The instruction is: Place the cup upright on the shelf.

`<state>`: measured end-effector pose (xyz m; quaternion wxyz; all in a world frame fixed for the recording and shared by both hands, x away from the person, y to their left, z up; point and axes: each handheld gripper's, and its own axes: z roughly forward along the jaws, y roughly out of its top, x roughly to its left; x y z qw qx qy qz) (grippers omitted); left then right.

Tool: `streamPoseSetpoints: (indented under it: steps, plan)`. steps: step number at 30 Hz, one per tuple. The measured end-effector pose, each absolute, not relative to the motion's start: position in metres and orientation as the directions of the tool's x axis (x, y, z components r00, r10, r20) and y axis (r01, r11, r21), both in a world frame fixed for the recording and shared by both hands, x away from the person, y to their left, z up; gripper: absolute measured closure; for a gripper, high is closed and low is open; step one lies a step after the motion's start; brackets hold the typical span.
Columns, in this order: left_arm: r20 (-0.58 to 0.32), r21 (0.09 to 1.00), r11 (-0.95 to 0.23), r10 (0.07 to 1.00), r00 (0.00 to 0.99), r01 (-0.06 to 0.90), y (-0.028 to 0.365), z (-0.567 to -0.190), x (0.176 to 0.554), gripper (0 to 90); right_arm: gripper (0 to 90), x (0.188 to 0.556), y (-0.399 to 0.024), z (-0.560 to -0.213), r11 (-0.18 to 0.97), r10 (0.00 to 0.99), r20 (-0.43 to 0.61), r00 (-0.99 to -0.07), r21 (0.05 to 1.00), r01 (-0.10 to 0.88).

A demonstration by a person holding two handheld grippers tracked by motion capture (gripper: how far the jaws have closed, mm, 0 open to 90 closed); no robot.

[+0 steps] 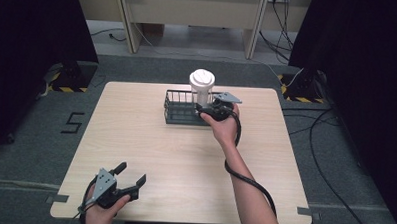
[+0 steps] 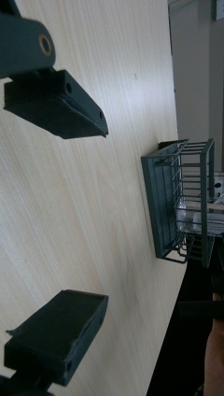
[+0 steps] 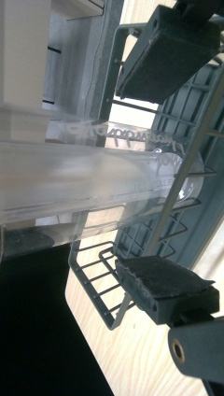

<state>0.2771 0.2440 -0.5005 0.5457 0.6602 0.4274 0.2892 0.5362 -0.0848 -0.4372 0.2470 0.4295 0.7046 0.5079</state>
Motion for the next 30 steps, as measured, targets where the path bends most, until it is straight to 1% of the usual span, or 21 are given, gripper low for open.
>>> streamPoseSetpoints:
  steps: [4,30]
  plan:
    - [-0.083,0.968,-0.039,0.880,0.468,0.246,0.244,-0.500,0.277,15.1,16.9,0.533,-0.088,-0.438,0.103,0.856,0.101,-0.507,0.928,0.358]
    - [-0.075,0.968,-0.050,0.879,0.470,0.247,0.241,-0.501,0.277,15.1,18.2,0.512,-0.105,-0.436,0.114,0.857,0.092,-0.506,0.926,0.361]
